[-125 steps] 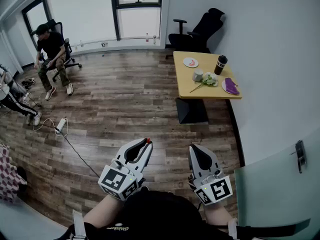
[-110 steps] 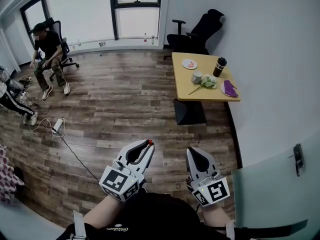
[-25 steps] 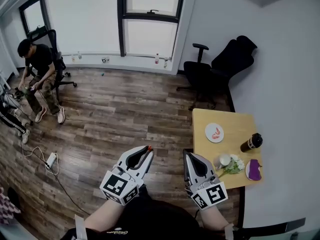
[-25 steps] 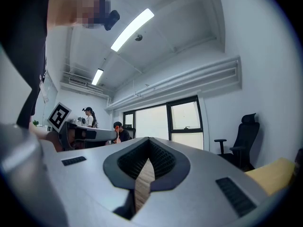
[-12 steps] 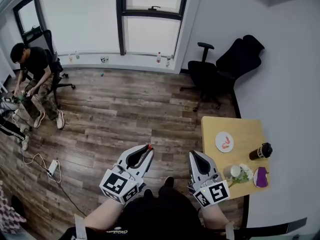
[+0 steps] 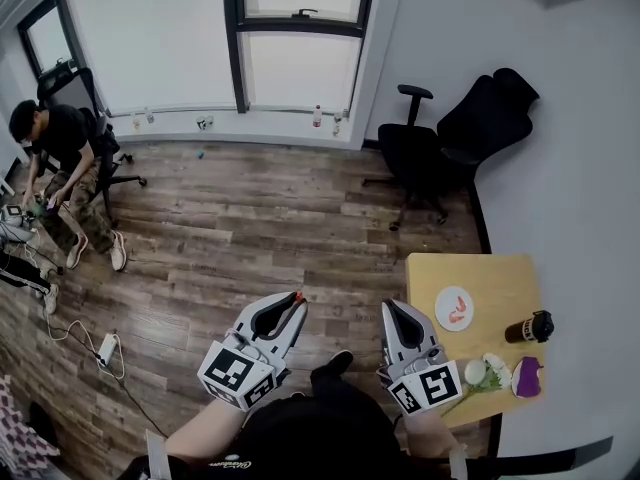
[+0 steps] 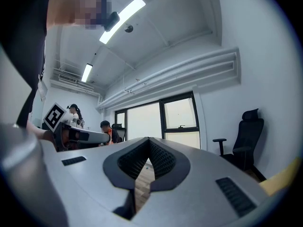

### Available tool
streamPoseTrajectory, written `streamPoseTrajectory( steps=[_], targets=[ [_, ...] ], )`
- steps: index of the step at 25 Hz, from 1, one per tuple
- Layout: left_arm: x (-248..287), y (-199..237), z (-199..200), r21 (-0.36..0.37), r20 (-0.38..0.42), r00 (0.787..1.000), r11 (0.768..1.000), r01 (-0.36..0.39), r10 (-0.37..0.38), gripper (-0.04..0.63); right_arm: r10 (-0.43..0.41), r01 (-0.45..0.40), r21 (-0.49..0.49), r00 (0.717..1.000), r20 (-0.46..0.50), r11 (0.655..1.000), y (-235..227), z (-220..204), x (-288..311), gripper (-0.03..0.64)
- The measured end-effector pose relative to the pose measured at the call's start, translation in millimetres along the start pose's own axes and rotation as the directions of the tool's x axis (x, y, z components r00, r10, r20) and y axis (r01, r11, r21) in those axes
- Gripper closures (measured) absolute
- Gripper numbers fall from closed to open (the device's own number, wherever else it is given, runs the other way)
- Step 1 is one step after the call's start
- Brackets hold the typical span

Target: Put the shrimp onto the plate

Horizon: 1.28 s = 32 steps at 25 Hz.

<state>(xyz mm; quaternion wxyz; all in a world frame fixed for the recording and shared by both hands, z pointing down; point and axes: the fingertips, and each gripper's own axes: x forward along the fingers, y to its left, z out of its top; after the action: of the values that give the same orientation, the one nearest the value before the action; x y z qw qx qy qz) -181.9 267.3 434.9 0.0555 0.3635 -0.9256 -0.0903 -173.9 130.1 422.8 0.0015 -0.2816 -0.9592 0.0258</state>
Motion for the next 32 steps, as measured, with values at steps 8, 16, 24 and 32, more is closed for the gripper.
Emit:
streamPoseTrajectory(
  steps=[8,16,24,32],
  targets=[
    [117,6,13,0.022,-0.026,0.996,0.996,0.082,-0.081,0.54,-0.104,0.103,0.027,0.994,0.029,0.994,-112,10,29,0.615],
    [235,-37,34,0.053,-0.048,0.963,0.962,0.268,-0.266,0.54,-0.267,0.265,0.037,0.962,0.064,0.963,-206,33,15,0.615],
    [309,-144,20,0.051,-0.113,0.814,0.815,0.577,-0.569,0.54,-0.534,0.533,0.028,0.843,0.071,0.846,-265,45,-77,0.615],
    [348,-226,5,0.019,-0.158,0.584,0.589,0.808,-0.796,0.54,-0.785,0.785,0.048,0.613,0.085,0.618,-287,47,-162,0.615]
  ],
)
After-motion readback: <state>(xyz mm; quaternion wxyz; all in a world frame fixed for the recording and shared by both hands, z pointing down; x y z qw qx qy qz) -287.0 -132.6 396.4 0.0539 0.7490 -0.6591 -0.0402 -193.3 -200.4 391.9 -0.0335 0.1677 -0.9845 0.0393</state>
